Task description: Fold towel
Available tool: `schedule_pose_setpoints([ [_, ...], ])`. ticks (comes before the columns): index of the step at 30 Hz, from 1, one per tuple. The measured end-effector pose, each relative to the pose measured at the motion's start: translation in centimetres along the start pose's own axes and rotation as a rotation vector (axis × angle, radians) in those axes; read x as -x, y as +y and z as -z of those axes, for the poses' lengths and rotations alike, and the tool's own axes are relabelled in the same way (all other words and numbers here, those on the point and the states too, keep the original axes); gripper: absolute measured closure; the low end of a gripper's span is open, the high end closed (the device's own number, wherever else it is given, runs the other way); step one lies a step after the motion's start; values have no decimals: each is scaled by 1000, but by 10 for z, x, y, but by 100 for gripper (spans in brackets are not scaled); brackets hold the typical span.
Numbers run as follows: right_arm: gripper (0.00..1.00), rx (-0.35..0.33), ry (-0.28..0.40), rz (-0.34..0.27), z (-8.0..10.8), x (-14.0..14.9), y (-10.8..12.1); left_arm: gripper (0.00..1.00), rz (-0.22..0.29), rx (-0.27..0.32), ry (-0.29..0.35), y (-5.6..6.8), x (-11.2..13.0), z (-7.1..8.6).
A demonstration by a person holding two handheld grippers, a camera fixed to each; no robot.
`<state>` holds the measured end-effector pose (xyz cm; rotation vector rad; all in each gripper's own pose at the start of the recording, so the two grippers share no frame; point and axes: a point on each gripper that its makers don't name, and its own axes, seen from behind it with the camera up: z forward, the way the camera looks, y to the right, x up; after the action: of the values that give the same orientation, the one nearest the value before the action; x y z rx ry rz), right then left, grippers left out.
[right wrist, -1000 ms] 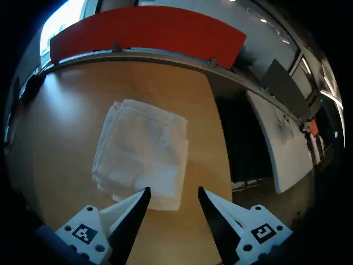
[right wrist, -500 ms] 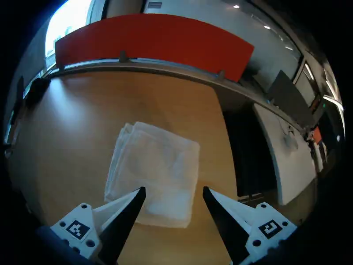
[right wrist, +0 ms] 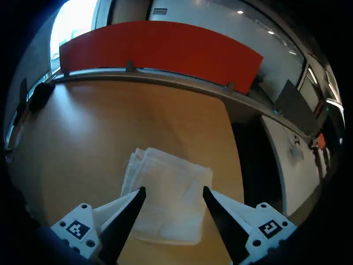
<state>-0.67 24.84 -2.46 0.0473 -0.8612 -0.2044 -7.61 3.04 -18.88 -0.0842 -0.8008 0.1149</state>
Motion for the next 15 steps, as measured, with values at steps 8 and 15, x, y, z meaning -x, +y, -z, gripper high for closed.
schedule_pose_setpoints([
  [8,0,-21,15,9,-13,-19,-9,6,15,-19,-7,-5,5,4],
  [15,0,-35,0,15,-25,-18,-14,6,29,-34,-15,-9,11,7],
])
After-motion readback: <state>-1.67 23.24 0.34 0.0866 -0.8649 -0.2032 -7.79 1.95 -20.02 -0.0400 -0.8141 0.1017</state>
